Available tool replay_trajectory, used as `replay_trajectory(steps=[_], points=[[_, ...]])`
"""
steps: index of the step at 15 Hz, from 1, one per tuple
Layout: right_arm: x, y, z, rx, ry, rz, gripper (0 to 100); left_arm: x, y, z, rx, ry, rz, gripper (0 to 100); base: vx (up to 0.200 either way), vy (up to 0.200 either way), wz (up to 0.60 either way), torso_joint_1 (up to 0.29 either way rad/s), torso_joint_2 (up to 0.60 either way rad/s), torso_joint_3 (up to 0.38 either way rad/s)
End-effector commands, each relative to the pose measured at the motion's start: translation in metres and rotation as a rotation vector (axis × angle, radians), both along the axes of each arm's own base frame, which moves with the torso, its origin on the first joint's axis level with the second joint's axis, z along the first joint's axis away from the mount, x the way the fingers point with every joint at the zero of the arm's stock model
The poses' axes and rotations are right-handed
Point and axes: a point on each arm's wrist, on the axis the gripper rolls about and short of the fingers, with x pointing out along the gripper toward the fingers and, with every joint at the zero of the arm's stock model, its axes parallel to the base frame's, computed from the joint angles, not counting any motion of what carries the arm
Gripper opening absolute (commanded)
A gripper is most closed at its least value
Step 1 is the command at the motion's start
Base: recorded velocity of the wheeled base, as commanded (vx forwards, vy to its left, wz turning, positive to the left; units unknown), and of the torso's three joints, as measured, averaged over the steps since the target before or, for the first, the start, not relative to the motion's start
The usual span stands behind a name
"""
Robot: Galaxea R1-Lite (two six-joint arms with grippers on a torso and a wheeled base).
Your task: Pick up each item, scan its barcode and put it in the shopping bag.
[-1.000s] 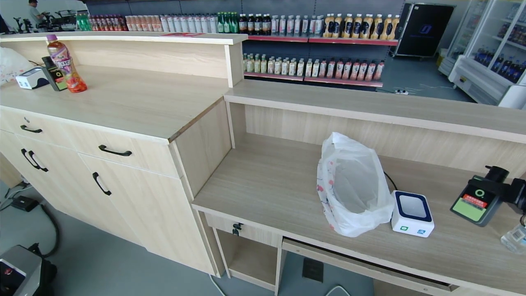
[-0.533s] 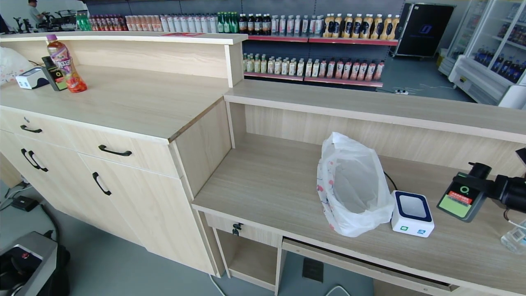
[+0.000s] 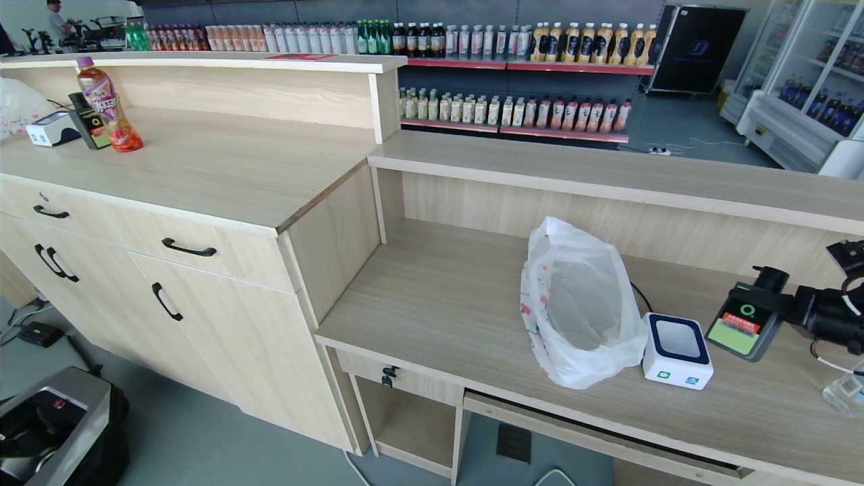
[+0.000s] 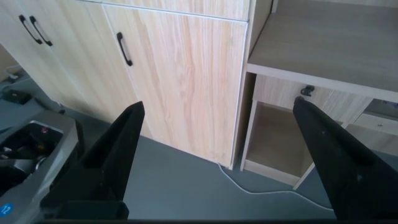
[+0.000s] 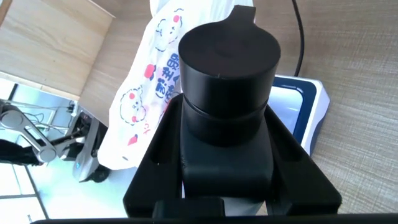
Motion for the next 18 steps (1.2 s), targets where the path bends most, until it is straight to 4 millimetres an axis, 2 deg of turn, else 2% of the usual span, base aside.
replay_trajectory(steps=[1,10,11,13,14,16,18], points=[[0.004,0.0,-0.002,0.0,0.001,0.005,0,0.0,0.0,0.0,-0.001,0.0,0.001,100,0.0,0.0,0.0,0.0,0.0,0.0],[0.008,0.0,-0.002,-0.018,-0.021,0.01,0,0.0,0.0,0.0,-0.001,0.0,0.001,100,0.0,0.0,0.0,0.0,0.0,0.0],[0.006,0.001,0.004,-0.073,-0.064,0.019,0,0.0,0.0,0.0,0.001,0.0,0.001,100,0.0,0.0,0.0,0.0,0.0,0.0],[-0.007,0.006,0.033,-0.355,-0.23,0.032,0,0.0,0.0,0.0,0.001,0.0,0.001,100,0.0,0.0,0.0,0.0,0.0,0.0],[-0.019,0.011,0.049,-0.517,-0.275,-0.021,0,0.0,0.0,0.0,0.001,0.0,0.001,100,0.0,0.0,0.0,0.0,0.0,0.0],[-0.04,0.016,0.055,-0.765,-0.24,-0.141,0,0.0,0.0,0.0,-0.001,0.0,0.001,100,0.0,0.0,0.0,0.0,0.0,0.0],[-0.058,0.009,0.055,-0.823,-0.228,-0.179,0,0.0,0.0,0.0,0.001,0.0,0.001,100,0.0,0.0,0.0,0.0,0.0,0.0]])
